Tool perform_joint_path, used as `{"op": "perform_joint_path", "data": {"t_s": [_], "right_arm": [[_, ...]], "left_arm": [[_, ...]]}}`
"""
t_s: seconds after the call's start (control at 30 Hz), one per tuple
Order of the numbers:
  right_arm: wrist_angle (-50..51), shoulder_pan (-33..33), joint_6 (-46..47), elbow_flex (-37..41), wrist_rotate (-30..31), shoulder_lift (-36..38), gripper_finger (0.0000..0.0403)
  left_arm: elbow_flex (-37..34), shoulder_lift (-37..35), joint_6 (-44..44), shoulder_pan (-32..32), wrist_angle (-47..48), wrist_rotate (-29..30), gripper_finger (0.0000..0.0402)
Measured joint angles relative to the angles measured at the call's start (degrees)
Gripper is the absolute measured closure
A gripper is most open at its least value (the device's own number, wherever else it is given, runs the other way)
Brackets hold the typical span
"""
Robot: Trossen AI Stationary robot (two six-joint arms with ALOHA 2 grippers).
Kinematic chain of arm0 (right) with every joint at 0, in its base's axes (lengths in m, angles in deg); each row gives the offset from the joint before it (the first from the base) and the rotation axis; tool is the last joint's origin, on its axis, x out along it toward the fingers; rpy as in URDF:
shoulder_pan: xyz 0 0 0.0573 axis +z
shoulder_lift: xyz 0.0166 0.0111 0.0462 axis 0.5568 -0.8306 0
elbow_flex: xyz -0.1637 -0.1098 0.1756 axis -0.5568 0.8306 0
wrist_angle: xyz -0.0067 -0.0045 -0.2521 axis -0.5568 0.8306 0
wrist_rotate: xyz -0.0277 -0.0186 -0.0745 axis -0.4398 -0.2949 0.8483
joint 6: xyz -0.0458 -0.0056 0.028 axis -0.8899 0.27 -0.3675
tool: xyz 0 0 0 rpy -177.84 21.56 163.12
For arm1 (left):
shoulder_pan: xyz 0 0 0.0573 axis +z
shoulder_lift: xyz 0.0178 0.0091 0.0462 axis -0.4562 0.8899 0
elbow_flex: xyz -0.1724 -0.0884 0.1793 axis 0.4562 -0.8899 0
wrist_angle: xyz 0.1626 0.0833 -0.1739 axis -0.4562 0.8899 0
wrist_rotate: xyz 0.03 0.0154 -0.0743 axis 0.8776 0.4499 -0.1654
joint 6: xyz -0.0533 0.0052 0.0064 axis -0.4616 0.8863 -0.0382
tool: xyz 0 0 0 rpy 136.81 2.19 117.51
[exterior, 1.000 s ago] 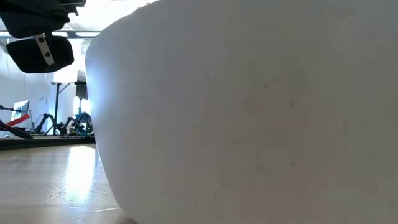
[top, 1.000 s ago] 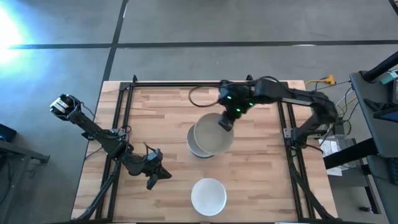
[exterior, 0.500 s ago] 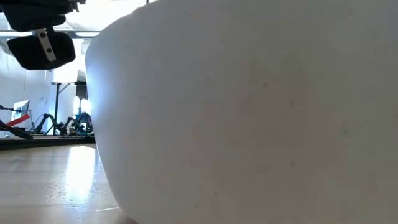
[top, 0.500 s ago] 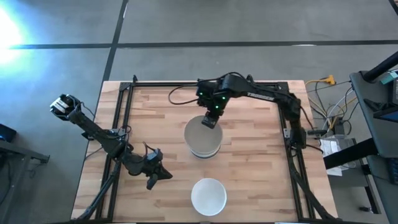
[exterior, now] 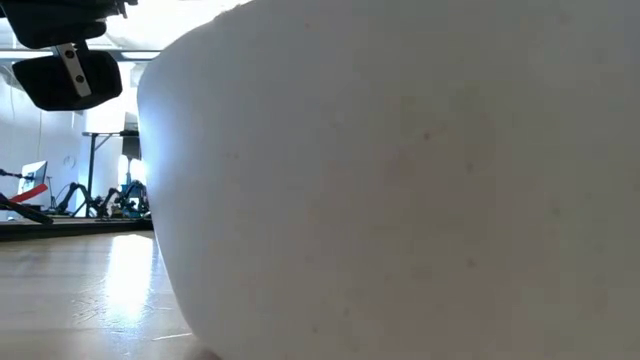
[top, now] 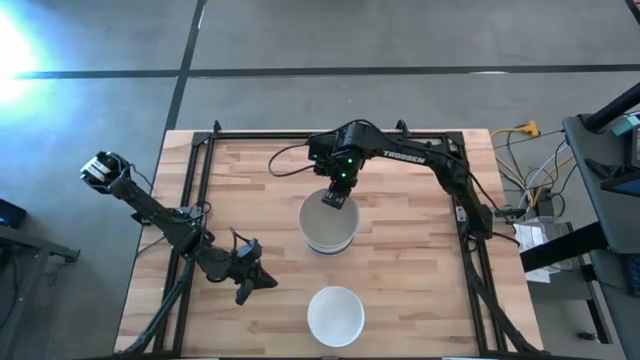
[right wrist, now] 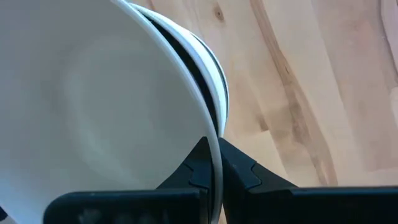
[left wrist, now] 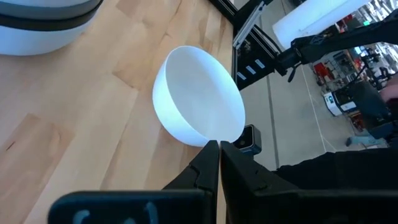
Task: Nest bowls inside each other
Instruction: Stack the brown bowl on the other brown bowl
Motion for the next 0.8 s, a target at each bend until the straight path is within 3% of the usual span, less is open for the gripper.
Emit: {"op": "perform_joint_path", "data": {"t_s": [0.47, 0.8], "right_arm": [[-2.5, 0.38, -0.11, 3.4, -0.07, -0.04, 0.0392], [-3.85, 1.04, 0.28, 3.79, -0.07, -0.07, 0.0332]], "left_arm": [[-0.02, 0.0, 0.52, 0.0, 0.09, 0.06, 0.0402], [-0.09, 0.0, 0.5, 0.02, 0.09, 0.27, 0.0402]]}}
